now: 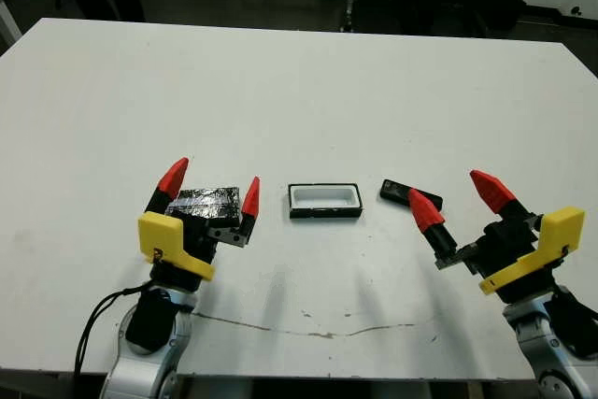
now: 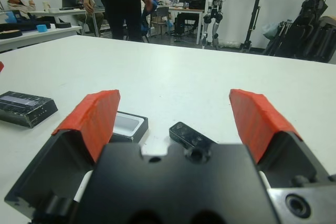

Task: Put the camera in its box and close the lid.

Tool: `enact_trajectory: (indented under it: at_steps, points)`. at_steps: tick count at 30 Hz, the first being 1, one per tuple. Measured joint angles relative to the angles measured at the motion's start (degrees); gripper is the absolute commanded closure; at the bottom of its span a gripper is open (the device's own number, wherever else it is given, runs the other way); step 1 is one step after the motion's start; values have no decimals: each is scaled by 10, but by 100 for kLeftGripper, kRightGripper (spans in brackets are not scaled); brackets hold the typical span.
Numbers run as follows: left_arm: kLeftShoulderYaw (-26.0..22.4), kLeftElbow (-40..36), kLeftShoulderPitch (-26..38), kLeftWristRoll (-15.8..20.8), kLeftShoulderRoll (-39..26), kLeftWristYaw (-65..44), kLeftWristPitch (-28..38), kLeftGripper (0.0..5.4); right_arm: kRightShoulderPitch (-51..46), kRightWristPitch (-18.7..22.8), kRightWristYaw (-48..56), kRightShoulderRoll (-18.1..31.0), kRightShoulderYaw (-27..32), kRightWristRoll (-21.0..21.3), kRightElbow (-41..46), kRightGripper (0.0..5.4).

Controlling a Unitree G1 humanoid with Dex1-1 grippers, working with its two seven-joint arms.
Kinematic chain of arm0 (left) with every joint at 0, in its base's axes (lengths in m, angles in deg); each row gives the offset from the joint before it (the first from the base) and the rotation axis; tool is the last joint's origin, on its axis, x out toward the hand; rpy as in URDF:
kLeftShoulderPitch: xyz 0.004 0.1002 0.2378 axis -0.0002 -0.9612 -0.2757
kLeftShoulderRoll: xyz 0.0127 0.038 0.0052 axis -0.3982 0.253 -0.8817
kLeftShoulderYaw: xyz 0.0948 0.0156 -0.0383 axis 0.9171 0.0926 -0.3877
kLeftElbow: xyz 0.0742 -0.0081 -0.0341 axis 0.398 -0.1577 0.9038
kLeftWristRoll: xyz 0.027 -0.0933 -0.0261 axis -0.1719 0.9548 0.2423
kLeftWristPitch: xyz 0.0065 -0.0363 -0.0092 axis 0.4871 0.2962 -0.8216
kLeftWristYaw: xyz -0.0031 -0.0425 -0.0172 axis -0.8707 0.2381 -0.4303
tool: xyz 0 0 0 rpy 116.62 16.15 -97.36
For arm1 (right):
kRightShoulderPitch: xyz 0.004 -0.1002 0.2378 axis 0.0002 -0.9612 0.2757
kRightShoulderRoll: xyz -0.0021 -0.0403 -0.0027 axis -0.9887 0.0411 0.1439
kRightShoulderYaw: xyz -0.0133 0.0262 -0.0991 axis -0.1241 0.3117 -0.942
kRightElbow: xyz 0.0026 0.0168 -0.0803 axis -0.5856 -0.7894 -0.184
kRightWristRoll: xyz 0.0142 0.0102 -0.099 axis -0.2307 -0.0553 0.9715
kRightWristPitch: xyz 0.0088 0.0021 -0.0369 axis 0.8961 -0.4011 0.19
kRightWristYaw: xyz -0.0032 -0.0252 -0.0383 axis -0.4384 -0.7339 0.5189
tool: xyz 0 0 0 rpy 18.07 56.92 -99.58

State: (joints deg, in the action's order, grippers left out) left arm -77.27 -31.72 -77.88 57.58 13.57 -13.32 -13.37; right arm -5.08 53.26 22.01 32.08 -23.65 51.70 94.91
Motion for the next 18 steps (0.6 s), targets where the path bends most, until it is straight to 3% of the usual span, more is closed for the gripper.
enact_trajectory:
  at_steps: [10, 14, 18]
  points:
    - [3, 1, -2, 3, 0, 2, 0, 0, 3, 0, 33, 15, 4, -16, -14, 1]
    - [4, 0, -8, 2, 0, 2, 0, 0, 53, -1, 72, 81, 39, -10, -49, 1]
    - [5, -3, -14, 4, 1, 2, 1, 0, 173, 3, 159, 195, 64, -9, -142, 1]
